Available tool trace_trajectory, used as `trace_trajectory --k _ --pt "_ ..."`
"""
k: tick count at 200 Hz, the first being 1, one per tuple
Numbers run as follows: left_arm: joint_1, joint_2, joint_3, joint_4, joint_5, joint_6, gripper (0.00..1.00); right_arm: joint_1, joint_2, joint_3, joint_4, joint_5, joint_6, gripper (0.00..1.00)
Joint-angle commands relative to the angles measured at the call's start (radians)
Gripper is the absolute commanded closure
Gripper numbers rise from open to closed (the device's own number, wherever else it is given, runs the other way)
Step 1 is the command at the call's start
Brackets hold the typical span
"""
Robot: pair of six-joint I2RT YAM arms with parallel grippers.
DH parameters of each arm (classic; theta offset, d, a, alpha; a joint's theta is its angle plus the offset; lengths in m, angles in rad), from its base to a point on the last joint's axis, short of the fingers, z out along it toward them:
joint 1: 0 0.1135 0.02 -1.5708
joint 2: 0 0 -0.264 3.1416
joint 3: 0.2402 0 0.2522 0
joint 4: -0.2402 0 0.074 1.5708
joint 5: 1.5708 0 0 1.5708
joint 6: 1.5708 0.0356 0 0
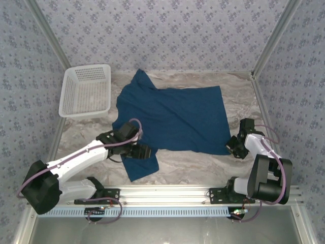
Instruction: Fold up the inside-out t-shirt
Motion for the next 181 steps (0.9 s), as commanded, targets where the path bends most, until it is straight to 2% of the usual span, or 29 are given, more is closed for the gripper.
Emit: trace_trajectory --k 1,24,53,100,133,158,181 --pt "-0.088 -0.008 -0.020 -0.071 0.006 -0.030 0.25 0.000 -0.023 0.005 -0.018 -0.006 -0.029 0.98" --pt "-0.194 0.023 0.013 -0.119 -0.081 -0.029 0.25 -0.001 -0.024 0.005 -0.020 -0.042 -0.044 0.97" --pt "-0.218 0.094 0.029 -0.244 -0.171 -0.138 0.30 0.000 -0.046 0.008 -0.020 -0.061 -0.052 0.98" --pt "-0.247 0.006 -0.080 -0.271 -0.142 -0.331 0.38 -0.007 -0.072 0.004 -0.017 -0.079 -0.072 0.98" --pt "-0.247 0.029 -0.093 -0.276 -0.118 -0.332 0.42 -0.012 -0.078 0.004 -0.012 -0.094 -0.078 0.98" --pt "-0.247 0.064 -0.121 -0.195 -0.054 -0.324 0.42 -0.016 -0.081 0.003 -0.012 -0.098 -0.080 0.98" --pt "-0.248 0.090 -0.123 -0.176 -0.029 -0.312 0.49 -0.021 -0.086 0.003 -0.016 -0.098 -0.080 0.98"
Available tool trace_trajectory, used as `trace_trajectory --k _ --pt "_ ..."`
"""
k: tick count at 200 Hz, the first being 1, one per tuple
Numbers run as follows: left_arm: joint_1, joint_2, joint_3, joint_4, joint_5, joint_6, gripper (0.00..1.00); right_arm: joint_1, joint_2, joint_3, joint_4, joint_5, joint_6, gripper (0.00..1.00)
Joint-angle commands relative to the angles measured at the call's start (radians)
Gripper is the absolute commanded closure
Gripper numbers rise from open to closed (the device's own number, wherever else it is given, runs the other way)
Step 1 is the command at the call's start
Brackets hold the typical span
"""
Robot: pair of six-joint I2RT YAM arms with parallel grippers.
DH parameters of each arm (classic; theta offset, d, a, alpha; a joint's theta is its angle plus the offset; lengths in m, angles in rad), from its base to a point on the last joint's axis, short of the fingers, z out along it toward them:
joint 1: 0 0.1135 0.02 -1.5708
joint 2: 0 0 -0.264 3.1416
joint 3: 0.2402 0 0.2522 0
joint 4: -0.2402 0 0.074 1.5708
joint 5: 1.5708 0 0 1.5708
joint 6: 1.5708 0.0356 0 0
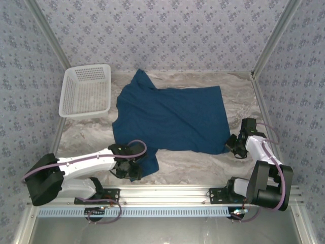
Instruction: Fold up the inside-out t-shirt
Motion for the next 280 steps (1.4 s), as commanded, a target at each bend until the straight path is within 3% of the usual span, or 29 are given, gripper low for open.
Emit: trace_trajectory --k 1,71,133,161,183,221,280 --pt "-0.008 0.025 -0.014 0.022 0.051 -0.010 0.50 -0.011 -0.025 0.004 -0.016 -0.013 -0.016 0.98" --pt "-0.014 0.047 -0.020 0.003 0.067 0.008 0.72 -0.017 -0.025 0.005 -0.014 -0.006 -0.017 0.98" --pt "-0.014 -0.005 0.043 -0.108 -0.026 0.014 1.00 -0.016 -0.044 0.005 -0.025 0.000 -0.012 0.98" --pt "0.012 -0.090 0.089 -0.191 -0.074 0.015 1.00 -0.018 -0.077 0.001 -0.042 0.015 0.007 0.98" --pt "0.091 -0.194 0.113 -0.219 -0.054 0.044 1.00 -0.026 -0.114 -0.001 -0.044 0.026 0.022 0.98" --pt "0.350 -0.256 0.244 -0.192 0.001 0.210 1.00 -0.033 -0.128 0.043 -0.032 0.017 0.028 0.97" --pt "0.630 0.021 0.493 0.042 0.064 0.397 1.00 -0.033 0.124 0.249 0.065 0.026 -0.002 0.96"
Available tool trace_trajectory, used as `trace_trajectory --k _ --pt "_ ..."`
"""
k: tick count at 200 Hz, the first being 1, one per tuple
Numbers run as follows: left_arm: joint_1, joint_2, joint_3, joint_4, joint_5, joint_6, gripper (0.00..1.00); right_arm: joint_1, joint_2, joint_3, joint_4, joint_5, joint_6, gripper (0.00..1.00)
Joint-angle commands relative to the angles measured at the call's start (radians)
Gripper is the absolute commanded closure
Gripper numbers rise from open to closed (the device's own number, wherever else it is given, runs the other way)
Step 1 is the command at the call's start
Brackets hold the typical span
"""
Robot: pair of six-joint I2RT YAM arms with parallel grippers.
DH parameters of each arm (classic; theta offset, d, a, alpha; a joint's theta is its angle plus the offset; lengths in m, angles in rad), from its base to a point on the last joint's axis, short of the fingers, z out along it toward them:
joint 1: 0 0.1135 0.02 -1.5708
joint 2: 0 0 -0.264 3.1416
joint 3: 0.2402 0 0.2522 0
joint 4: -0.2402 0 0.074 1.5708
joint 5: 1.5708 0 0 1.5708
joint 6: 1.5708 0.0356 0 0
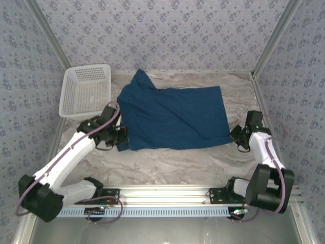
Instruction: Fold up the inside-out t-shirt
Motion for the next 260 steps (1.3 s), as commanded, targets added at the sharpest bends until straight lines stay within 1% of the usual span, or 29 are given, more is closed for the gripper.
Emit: trace_trajectory --k 1,14,47,66,83,90,136,170,217,243,260 --pt "0.077 0.104 0.108 0.112 0.042 0.114 1.00 -0.006 0.110 0.104 0.055 0.022 -0.025 0.96" --pt "0.107 0.189 0.173 0.130 0.047 0.135 1.00 -0.002 0.196 0.164 0.078 0.024 -0.039 0.96" --pt "0.158 0.381 0.319 0.147 0.074 0.185 1.00 0.025 0.387 0.307 0.118 -0.006 -0.011 0.94" --pt "0.192 0.458 0.375 0.149 0.095 0.203 1.00 0.050 0.463 0.383 0.117 0.002 -0.012 0.94" --pt "0.216 0.505 0.409 0.146 0.106 0.208 1.00 0.066 0.525 0.435 0.095 0.017 -0.023 0.93" --pt "0.223 0.517 0.415 0.152 0.105 0.209 1.00 0.072 0.548 0.482 0.089 0.020 -0.028 0.93" --pt "0.234 0.567 0.464 0.155 0.124 0.209 1.00 0.111 0.641 0.589 0.038 0.043 -0.058 0.90" --pt "0.259 0.558 0.461 0.160 0.128 0.205 1.00 0.127 0.691 0.655 0.000 0.073 -0.078 0.90" --pt "0.290 0.504 0.423 0.158 0.121 0.203 1.00 0.128 0.704 0.667 -0.041 0.131 -0.098 0.90" --pt "0.304 0.505 0.406 0.180 0.131 0.195 1.00 0.131 0.719 0.675 -0.020 0.128 -0.099 0.90" --pt "0.302 0.527 0.413 0.183 0.158 0.187 1.00 0.140 0.737 0.685 0.011 0.092 -0.098 0.90"
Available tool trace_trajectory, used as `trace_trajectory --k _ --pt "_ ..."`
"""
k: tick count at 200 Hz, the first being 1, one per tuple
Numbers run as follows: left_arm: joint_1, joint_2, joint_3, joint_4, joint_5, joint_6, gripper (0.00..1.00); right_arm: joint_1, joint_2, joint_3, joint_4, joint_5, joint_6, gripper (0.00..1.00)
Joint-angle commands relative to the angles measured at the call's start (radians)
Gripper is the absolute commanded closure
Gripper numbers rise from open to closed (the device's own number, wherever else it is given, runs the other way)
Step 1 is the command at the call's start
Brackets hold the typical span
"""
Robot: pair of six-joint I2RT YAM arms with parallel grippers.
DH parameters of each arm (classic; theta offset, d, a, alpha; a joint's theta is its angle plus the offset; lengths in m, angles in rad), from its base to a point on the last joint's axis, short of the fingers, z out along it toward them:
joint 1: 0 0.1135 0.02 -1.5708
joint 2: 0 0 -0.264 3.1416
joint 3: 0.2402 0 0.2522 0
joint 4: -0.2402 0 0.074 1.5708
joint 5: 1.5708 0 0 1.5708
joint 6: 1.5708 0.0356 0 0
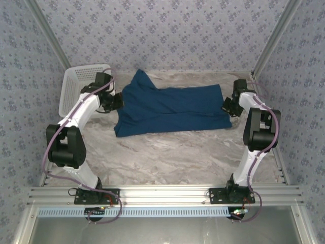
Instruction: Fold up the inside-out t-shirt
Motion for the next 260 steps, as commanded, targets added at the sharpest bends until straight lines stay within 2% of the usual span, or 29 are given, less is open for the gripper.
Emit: trace_trajectory --k 1,39,118,172,200,227,260 --pt "0.005 -0.006 -0.001 0.016 0.041 -0.003 1.00 0.011 0.034 0.041 0.008 -0.008 -0.018 0.90" --pt "0.004 0.019 0.007 0.016 0.028 0.004 1.00 0.022 0.075 0.083 -0.005 -0.021 -0.015 0.90" --pt "0.003 0.111 0.026 0.046 0.012 0.003 1.00 0.013 0.158 0.178 -0.041 -0.039 -0.018 0.82" --pt "0.004 0.160 0.081 0.043 0.009 0.001 1.00 -0.028 0.111 0.219 -0.052 -0.074 -0.033 0.70" --pt "0.004 0.167 0.097 0.042 0.009 0.003 1.00 -0.023 0.019 0.145 0.012 -0.092 -0.040 0.64" --pt "0.005 0.170 0.099 0.048 0.015 0.000 1.00 0.019 -0.072 0.009 0.086 -0.195 -0.021 0.59" --pt "0.004 0.172 0.108 0.054 0.038 -0.005 1.00 0.201 -0.206 -0.177 0.242 -0.332 -0.081 0.53"
